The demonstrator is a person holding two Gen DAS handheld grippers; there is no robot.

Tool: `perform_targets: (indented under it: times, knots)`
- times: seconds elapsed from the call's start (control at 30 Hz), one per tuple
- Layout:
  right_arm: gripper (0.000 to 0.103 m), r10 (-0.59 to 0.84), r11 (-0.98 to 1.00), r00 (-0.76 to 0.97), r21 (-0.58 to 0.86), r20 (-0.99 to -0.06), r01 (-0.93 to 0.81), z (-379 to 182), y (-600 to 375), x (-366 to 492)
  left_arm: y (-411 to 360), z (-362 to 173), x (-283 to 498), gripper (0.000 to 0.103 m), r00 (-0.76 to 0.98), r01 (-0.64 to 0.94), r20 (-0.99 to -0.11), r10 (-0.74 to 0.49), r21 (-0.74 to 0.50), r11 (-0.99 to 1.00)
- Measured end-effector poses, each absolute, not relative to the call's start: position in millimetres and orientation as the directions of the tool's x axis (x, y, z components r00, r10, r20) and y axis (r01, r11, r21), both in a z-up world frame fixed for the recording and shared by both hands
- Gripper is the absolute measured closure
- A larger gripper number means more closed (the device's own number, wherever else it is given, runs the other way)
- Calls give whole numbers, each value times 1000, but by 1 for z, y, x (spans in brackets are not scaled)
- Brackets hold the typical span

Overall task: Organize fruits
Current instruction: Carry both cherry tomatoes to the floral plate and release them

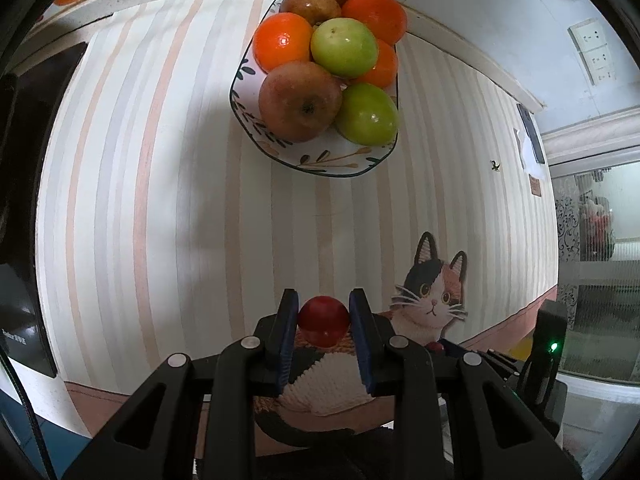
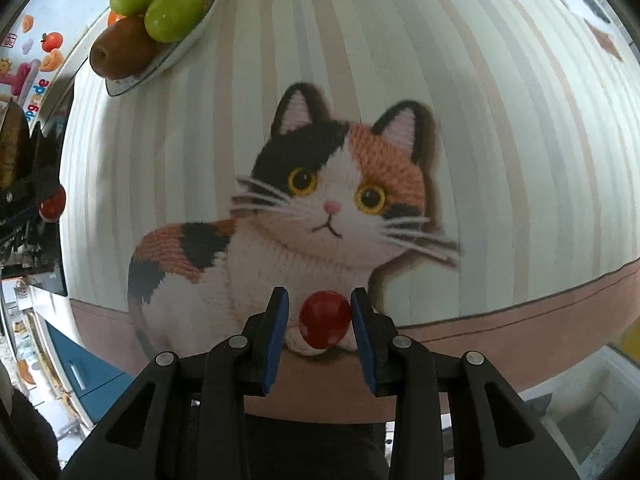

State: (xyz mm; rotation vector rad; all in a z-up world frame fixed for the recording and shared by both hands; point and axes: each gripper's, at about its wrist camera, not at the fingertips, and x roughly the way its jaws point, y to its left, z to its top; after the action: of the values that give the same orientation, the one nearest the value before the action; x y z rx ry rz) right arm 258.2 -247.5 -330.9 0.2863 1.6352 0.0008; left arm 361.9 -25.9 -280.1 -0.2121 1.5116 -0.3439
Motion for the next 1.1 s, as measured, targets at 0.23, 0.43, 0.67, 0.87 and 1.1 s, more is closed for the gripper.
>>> perform_targets:
  times: [0.23,0.43,0.67,0.87,1.1]
  knots:
    - [75,202,961,35,205,-979,185,-314,-247,255,-25,-276,366,79,45,95,-939,-340,-335,937]
    - [75,295,935,189,323,-937,144,-275,-232,305,-10,-264,389,79,95,71,-934,-343,-338,939]
    - [75,378,906,276,414,-884,86,-274,-197,378,15,-273,451,79,117,14,-930,-348,-349,937]
    - [74,375,911,275,406,-886,66,-296,-171,400,25,-298,498,79,73,-34,-913,-401,-405,914]
    - [74,349,923,291,380,-891,55,-303,-151,413,28,-318,524,79,44,-70,-900,-433,-435,898]
